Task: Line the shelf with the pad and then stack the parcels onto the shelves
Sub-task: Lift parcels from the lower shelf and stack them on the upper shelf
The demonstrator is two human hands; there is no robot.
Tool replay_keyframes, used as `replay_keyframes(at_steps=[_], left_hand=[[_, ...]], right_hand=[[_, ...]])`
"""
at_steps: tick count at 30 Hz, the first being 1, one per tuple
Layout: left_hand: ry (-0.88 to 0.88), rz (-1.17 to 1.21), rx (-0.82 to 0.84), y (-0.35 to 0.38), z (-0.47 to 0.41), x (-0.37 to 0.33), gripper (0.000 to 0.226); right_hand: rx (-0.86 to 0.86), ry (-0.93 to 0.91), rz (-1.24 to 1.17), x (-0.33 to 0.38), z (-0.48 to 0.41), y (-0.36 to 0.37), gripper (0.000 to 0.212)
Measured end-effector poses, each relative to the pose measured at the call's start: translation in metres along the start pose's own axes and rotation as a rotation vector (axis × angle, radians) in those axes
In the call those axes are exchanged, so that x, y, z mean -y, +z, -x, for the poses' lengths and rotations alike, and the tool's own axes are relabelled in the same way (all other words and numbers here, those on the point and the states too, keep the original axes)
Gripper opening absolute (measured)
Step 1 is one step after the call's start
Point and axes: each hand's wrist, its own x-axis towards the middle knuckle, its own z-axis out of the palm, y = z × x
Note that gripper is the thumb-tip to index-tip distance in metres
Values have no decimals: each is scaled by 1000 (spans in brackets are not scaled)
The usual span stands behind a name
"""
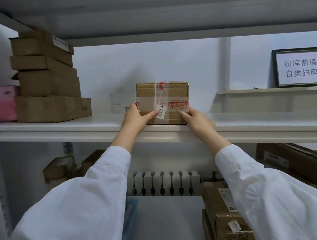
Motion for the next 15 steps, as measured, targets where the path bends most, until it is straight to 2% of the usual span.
replay_keyframes(at_steps=[10, 13, 15], left_hand=[[27, -19, -42, -1, -4, 6, 73], [23, -29, -42, 3, -1, 5, 82], [19, -28, -53, 7, 3, 5, 98]], right_hand=[[-83, -45, 122, 0, 0, 13, 36], [-56, -63, 150, -2, 1, 12, 38], [-39, -92, 170, -6, 2, 13, 39]])
